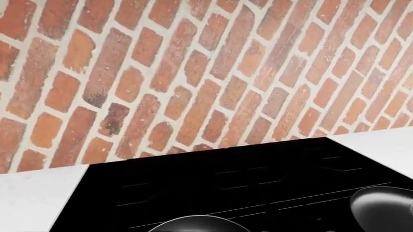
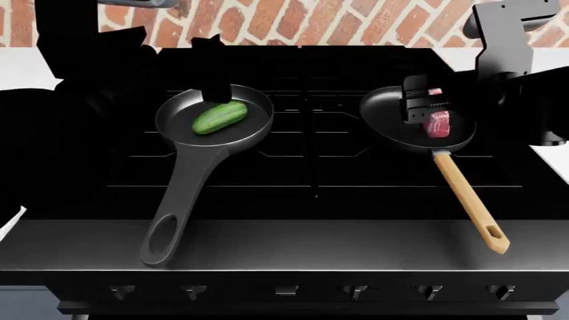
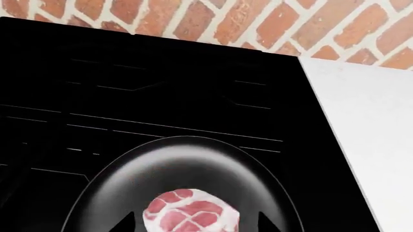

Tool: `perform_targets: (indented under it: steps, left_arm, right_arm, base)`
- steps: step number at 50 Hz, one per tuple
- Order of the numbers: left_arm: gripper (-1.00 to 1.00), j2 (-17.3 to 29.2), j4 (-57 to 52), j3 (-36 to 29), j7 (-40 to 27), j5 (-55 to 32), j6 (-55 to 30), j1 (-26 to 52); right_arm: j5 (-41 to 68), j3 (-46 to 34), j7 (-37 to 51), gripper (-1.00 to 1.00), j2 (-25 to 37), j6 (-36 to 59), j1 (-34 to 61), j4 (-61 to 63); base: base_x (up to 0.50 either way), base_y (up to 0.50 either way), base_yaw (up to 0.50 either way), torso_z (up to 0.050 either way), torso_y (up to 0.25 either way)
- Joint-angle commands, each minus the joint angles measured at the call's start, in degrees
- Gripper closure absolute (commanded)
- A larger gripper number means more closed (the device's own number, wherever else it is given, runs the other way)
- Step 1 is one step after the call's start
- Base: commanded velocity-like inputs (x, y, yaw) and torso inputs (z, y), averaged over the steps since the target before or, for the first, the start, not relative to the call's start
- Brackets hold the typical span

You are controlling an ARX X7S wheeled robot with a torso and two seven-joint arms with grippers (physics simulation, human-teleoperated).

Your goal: Place both pans onto different burners. Then place the pickle and the lamb chop on different pans.

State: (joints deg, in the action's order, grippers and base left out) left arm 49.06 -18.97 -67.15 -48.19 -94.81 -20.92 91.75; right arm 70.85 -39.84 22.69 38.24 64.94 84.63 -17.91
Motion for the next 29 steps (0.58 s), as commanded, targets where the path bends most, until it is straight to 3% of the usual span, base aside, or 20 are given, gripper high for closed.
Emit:
perform_targets:
  steps: [1,14,29]
  left_arm:
    - [-1.00,0.2,1.3,0.0,0.8,0.5,1.9,-0.6]
    - [-1.00,0.2,0.6,0.3,0.2,0.1,1.6,-0.3]
    - [-1.00,0.8,-1.7,0.9,-0.8,0.1,2.0,-0.5]
  right_arm:
    - [-1.3,-1.0,-0.4,-1.00,0.4,-3.2,-1.3,0.4]
    - [0.6,0.7,1.8,-1.00,1.8,-2.7,-1.4,3.3]
    - [8.7,7.3,10.4,-1.00,7.0,-1.4,-2.2,14.2]
  base:
    - [0.00,0.00,0.00,0.000,0.000]
    - [0.00,0.00,0.00,0.000,0.000]
    - [0.00,0.00,0.00,0.000,0.000]
